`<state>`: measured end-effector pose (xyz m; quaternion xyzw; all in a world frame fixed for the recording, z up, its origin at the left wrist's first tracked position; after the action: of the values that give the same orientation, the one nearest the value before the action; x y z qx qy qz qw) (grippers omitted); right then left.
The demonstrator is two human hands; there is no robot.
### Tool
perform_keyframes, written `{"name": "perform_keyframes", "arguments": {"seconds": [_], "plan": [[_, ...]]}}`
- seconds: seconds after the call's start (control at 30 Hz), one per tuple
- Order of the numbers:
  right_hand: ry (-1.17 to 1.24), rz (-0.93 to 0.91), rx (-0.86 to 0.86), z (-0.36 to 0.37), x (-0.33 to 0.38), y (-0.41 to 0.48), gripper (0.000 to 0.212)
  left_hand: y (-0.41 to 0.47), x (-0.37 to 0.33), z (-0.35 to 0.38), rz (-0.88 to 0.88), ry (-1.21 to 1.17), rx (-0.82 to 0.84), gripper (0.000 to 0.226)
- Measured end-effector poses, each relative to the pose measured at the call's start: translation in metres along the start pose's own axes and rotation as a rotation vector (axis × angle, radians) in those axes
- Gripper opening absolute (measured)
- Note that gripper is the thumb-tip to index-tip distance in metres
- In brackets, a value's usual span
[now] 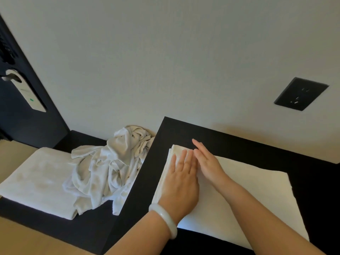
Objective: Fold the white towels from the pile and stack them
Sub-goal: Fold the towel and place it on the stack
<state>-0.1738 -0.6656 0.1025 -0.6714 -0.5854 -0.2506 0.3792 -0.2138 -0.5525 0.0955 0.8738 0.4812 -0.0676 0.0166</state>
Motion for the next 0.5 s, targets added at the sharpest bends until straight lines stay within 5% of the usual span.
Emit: {"name": "perform_keyframes", "arguments": {"seconds": [0.2, 0.4, 0.5], "plan": [[-0.743, -0.056, -0.071, -0.016, -0.058, -0.047, 0.056, 0.02, 0.009, 0.018, -0.071, 0.028, 0.055, 0.063], [-0.652, -0.042, 0.038, -0.031, -0.052, -0.041, 0.061, 0.02, 0.011, 0.021, -0.068, 0.03, 0.041, 0.067], [-0.637, 0.042, -0.102, -0.067, -0.069, -0.071, 0.062, 0.022, 0.007, 0.014, -0.11, 0.037, 0.043, 0.07]]}}
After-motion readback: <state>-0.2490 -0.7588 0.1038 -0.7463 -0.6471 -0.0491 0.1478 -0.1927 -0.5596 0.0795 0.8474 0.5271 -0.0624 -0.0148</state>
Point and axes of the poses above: each hand's wrist, its own y-axis towards the middle knuckle, its own z-axis out of the palm, x = y × z, the point moved 4 cm from there along y, towards the middle knuckle, and after that the axes turned 4 degrees about x, right-handed, at the moved point
